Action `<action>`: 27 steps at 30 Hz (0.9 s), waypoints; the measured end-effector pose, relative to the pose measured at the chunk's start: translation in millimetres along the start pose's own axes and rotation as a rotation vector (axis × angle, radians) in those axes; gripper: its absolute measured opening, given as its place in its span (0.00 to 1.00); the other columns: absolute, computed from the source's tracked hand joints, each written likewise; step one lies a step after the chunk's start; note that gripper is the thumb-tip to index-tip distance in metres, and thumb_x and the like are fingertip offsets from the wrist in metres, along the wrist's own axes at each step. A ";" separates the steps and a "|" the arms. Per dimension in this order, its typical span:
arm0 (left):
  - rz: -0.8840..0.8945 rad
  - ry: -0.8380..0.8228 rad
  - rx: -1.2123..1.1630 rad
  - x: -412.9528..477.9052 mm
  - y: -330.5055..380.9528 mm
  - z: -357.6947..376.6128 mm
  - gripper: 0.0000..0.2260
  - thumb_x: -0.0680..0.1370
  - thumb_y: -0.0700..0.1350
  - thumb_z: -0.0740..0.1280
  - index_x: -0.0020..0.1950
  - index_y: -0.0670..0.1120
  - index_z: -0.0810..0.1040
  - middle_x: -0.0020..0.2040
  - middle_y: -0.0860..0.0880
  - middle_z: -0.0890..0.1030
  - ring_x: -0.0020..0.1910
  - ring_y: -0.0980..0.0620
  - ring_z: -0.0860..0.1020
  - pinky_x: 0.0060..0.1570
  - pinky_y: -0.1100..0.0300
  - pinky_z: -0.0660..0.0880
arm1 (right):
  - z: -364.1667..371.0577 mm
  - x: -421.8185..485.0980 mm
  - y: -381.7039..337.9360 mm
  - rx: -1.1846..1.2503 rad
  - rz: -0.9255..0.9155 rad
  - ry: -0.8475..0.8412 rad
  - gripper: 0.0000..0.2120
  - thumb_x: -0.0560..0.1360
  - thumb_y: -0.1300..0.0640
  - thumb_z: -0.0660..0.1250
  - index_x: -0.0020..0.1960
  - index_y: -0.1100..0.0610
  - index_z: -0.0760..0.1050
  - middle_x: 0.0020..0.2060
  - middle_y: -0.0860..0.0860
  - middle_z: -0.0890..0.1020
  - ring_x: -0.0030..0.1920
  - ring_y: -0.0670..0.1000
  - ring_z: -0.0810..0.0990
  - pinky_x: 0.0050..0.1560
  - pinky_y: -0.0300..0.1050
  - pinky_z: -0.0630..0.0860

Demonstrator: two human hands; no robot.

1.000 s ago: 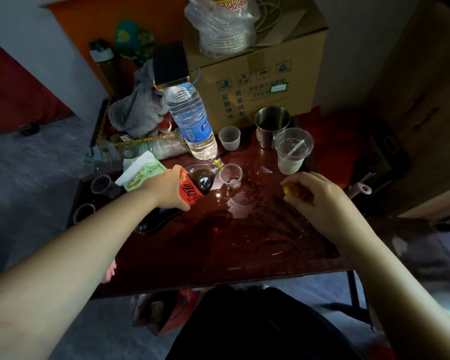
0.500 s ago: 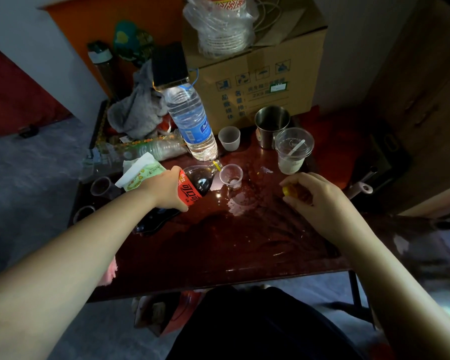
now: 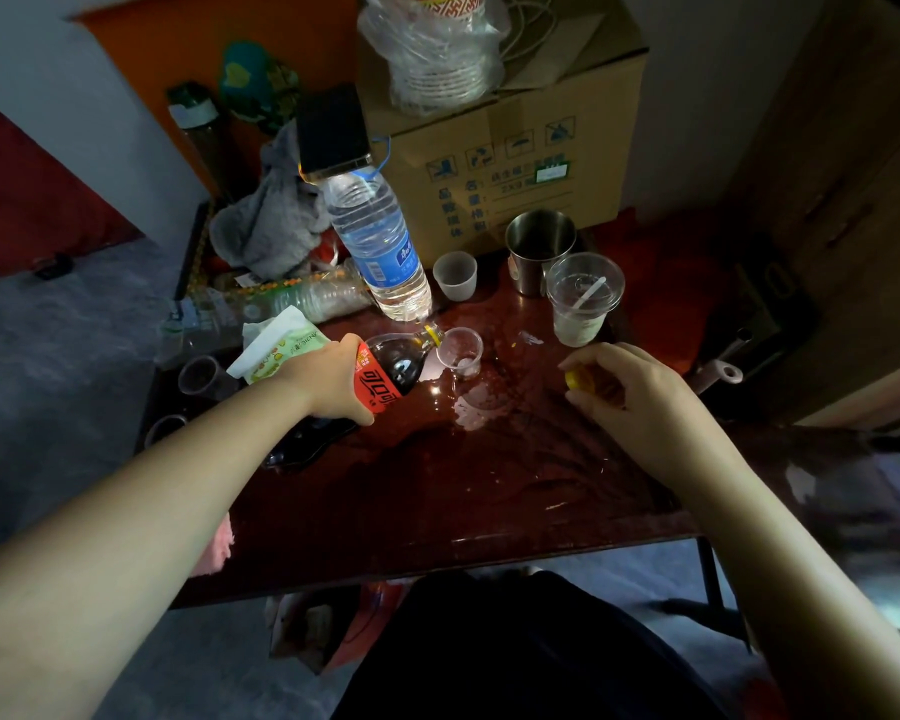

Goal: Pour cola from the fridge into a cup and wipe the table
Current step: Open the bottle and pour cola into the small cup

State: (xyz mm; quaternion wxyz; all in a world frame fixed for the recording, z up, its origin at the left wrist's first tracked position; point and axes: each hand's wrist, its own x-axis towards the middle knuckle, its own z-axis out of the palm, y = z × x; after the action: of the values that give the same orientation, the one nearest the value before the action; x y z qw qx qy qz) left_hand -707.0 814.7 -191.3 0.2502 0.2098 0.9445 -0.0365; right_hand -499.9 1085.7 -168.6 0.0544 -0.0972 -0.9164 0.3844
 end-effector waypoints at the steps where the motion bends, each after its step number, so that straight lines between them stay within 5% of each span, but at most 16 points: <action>1: 0.001 -0.002 0.001 -0.1 -0.2 -0.1 0.36 0.57 0.56 0.79 0.58 0.48 0.66 0.50 0.50 0.77 0.48 0.47 0.78 0.49 0.47 0.78 | 0.0 -0.1 0.1 0.000 0.000 0.001 0.12 0.73 0.55 0.70 0.56 0.49 0.77 0.46 0.39 0.73 0.45 0.34 0.71 0.43 0.21 0.64; 12: 0.000 -0.012 0.008 -2.9 3.0 -0.7 0.36 0.57 0.56 0.79 0.57 0.48 0.66 0.49 0.50 0.77 0.47 0.47 0.78 0.49 0.47 0.78 | 0.7 -3.1 2.7 -0.006 -0.002 -0.007 0.12 0.73 0.55 0.70 0.56 0.49 0.77 0.49 0.42 0.75 0.46 0.42 0.73 0.42 0.25 0.66; 27: 0.002 0.022 -0.040 -18.9 -2.1 4.1 0.37 0.53 0.58 0.79 0.57 0.50 0.68 0.49 0.52 0.78 0.47 0.49 0.78 0.48 0.48 0.79 | 3.7 -8.8 -2.1 0.008 -0.014 -0.009 0.12 0.73 0.55 0.70 0.55 0.48 0.77 0.47 0.40 0.74 0.45 0.38 0.73 0.42 0.24 0.67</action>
State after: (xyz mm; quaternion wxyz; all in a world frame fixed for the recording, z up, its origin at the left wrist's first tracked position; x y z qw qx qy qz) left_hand -691.1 804.9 -185.7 0.2438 0.2063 0.9475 -0.0152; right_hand -492.3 1079.7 -169.9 0.0531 -0.0889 -0.9158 0.3880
